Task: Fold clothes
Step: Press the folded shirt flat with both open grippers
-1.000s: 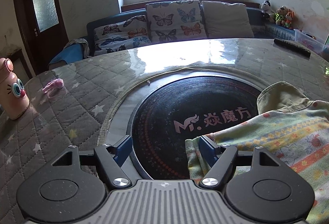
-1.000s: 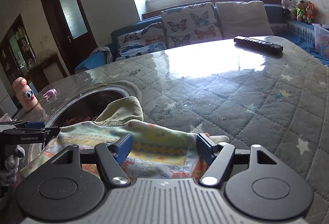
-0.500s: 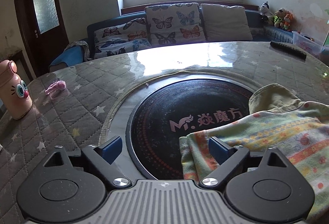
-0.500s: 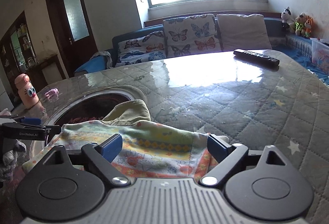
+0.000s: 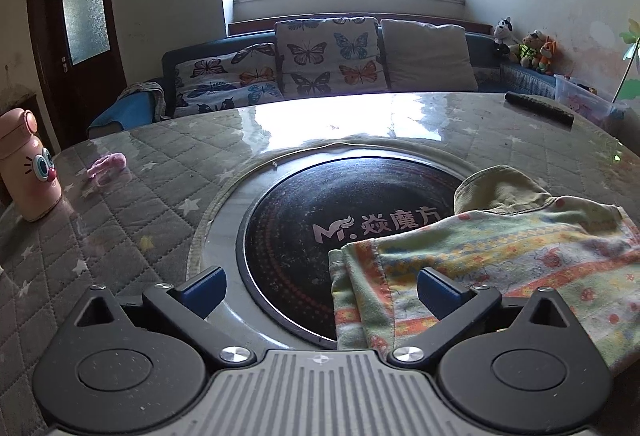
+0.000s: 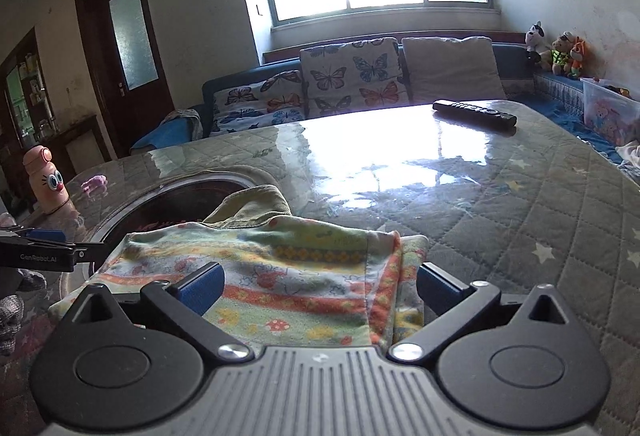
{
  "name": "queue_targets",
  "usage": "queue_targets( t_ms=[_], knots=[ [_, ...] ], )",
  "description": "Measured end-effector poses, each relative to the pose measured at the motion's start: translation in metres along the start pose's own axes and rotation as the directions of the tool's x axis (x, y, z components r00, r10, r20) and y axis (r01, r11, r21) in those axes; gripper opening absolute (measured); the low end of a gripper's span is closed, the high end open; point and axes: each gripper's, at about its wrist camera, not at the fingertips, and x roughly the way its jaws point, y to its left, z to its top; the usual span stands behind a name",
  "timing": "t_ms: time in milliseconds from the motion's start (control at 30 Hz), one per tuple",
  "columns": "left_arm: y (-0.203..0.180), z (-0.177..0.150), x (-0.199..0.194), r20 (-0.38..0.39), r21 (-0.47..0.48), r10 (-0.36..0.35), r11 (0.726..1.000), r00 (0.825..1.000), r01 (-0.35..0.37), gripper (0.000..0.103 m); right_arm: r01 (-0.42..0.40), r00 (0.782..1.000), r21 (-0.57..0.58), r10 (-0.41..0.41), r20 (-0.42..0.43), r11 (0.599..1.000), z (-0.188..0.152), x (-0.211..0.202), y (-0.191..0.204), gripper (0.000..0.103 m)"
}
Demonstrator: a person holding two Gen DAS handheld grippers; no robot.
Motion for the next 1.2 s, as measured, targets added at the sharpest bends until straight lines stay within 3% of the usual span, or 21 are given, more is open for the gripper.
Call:
queue_targets(
  t_ms=[467,1200],
  knots=[
    [-0.005,-0.010,-0.020,0.009,0.004,-0.021,1.000,1.000,0.021,0.103,0.068,0.997,-0.009,-0.068,0.024,0.998,-0.007,-0.013,0.014,0.103],
    [-0.011,-0.016,-0.035,0.004,-0.003,-0.015,1.000,1.000,0.015,0.103,0.006,1.000,-0.092,-0.008,-0.021,0.996,-0.014,-0.024,0.033,0.103]
  ],
)
